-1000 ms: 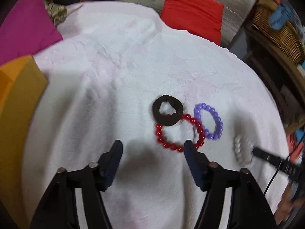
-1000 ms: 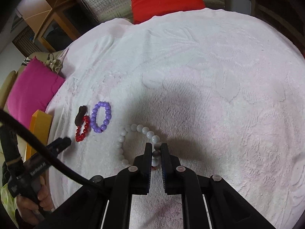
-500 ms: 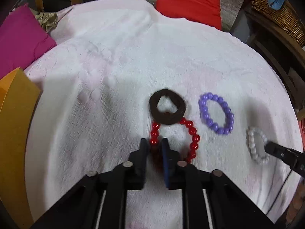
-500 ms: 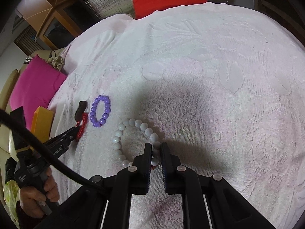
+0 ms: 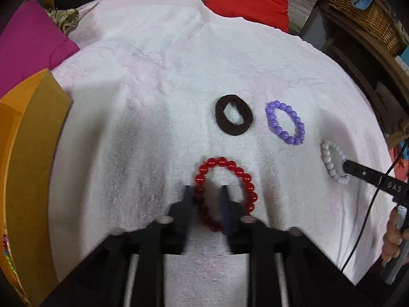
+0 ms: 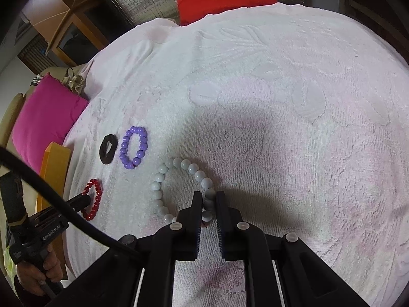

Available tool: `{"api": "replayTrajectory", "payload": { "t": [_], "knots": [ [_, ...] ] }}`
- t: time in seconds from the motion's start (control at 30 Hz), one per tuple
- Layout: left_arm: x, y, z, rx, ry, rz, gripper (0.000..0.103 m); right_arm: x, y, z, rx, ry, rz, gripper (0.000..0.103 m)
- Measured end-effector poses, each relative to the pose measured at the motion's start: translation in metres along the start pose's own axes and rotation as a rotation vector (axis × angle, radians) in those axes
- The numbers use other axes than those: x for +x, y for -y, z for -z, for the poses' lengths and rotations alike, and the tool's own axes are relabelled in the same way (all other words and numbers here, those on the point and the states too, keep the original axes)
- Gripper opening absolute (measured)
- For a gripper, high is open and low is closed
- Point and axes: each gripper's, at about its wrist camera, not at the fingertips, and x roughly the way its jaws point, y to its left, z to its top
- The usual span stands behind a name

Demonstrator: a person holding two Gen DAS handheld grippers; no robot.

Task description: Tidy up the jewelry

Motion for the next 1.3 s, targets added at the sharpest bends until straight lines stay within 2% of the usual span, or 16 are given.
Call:
{"api": "replayTrajectory", "payload": {
  "t": [0.03, 0.07, 0.17, 0.23, 0.4, 0.53, 0.57, 0.6, 0.63, 0.7, 0.73, 0.8, 0.87, 0.97, 1.07, 1.3],
  "knots": [
    [-0.001, 0.001, -0.001, 0.0, 0.001, -0.004, 0.056, 0.0, 0.0, 0.0, -0.001, 0.001, -0.001, 0.016],
    [0.0, 0.002, -0.002, 0.003, 0.005, -0.017, 0.064, 0.0, 0.0, 0.0, 0.0, -0.001, -0.007, 0.017],
    [-0.002, 0.0, -0.002, 0.011, 0.009, -0.034, 0.065, -0.003, 0.003, -0.001, 0.024, -0.018, -0.063, 0.032],
    [-0.001, -0.004, -0.002, 0.0, 0.003, -0.013, 0.065, -0.004, 0.003, 0.0, 0.027, -0.02, -0.094, 0.049],
    [-0.001, 0.009, 0.002, 0.039, 0.0, 0.033, 0.067, -0.004, -0.019, 0.007, -0.117, -0.006, -0.057, 0.062],
    [0.003, 0.016, 0.004, 0.071, -0.013, 0.014, 0.068, 0.0, -0.036, 0.016, -0.224, 0.02, 0.018, 0.063],
    [0.004, 0.019, 0.005, 0.08, -0.011, 0.008, 0.068, 0.002, -0.041, 0.019, -0.257, 0.029, 0.045, 0.063],
    [0.004, 0.02, 0.005, 0.089, -0.009, 0.002, 0.068, 0.002, -0.042, 0.021, -0.276, 0.034, 0.059, 0.057],
    [0.004, 0.021, 0.006, 0.096, -0.007, -0.003, 0.068, 0.003, -0.046, 0.023, -0.304, 0.051, 0.096, 0.047],
    [0.004, 0.023, 0.007, 0.103, 0.0, -0.009, 0.068, 0.004, -0.048, 0.025, -0.328, 0.07, 0.144, 0.036],
    [0.005, 0.024, 0.008, 0.104, 0.003, -0.01, 0.068, 0.003, -0.048, 0.025, -0.333, 0.082, 0.158, 0.025],
    [0.003, 0.023, 0.009, 0.096, 0.015, -0.013, 0.06, 0.002, -0.045, 0.022, -0.323, 0.091, 0.161, 0.019],
    [0.001, 0.022, 0.008, 0.087, 0.025, -0.012, 0.04, -0.002, -0.039, 0.018, -0.286, 0.1, 0.137, 0.012],
    [-0.001, 0.018, 0.007, 0.077, 0.032, 0.005, 0.02, -0.008, -0.033, 0.015, -0.257, 0.113, 0.106, 0.01],
    [-0.006, 0.017, 0.007, 0.081, 0.05, 0.026, 0.009, -0.012, -0.03, 0.012, -0.234, 0.122, 0.084, 0.01],
    [-0.012, 0.011, 0.005, 0.072, 0.072, 0.07, 0.007, -0.019, -0.024, 0.009, -0.166, 0.12, 0.01, 0.01]
  ]
}}
